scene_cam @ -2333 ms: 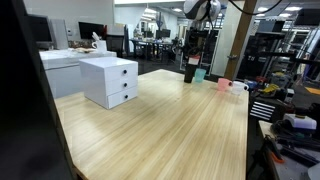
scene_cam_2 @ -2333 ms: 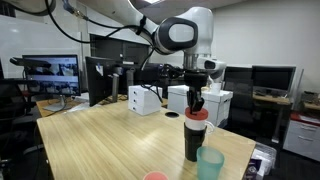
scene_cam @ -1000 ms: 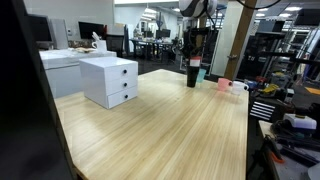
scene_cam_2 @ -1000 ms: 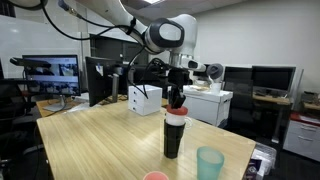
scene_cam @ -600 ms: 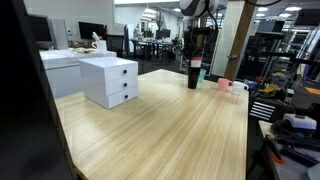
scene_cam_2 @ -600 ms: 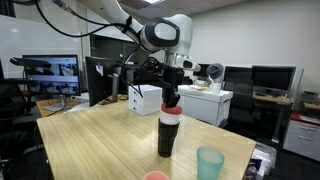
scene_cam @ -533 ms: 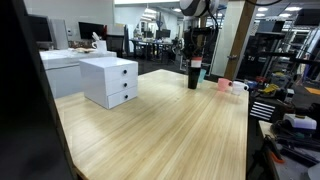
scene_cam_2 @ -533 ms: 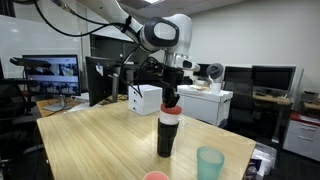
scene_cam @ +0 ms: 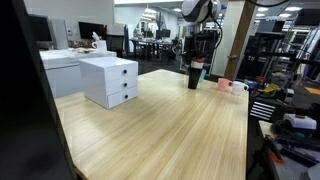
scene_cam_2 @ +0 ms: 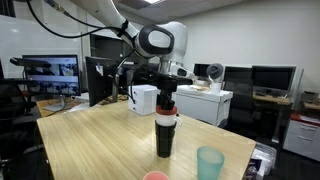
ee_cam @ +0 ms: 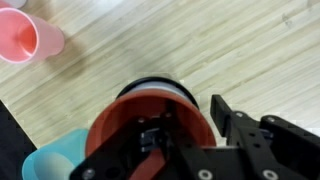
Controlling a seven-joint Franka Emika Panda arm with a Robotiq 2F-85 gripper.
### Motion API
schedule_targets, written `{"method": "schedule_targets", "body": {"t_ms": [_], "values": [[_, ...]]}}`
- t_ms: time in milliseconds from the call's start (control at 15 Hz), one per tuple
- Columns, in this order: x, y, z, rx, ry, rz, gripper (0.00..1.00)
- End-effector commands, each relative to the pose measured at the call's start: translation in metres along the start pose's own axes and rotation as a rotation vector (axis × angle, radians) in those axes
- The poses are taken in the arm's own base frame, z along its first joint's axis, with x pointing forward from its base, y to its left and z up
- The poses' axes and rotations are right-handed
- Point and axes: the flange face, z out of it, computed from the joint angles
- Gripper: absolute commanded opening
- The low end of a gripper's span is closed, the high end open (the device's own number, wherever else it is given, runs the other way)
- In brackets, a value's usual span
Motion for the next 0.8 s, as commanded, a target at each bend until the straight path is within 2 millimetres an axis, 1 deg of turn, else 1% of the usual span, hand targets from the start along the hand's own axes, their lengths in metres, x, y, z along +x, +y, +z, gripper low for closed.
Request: {"method": "schedule_targets", "body": {"t_ms": [0, 67, 200, 333, 733], "values": [[-0.013, 0.002, -0.001, -0.005, 0.021, -0.041, 0.73], [-0.014, 0.002, -0.002, -0.004, 0.025, -0.044, 0.82], [-0.015, 0.003, -0.005, 0.001, 0.032, -0.045, 0.96], [-0.017, 0.004, -0.01, 0.007, 0.039, -0.045, 1.0], [-0.023, 0.006, -0.03, 0.028, 0.076, -0.047, 1.0]]}}
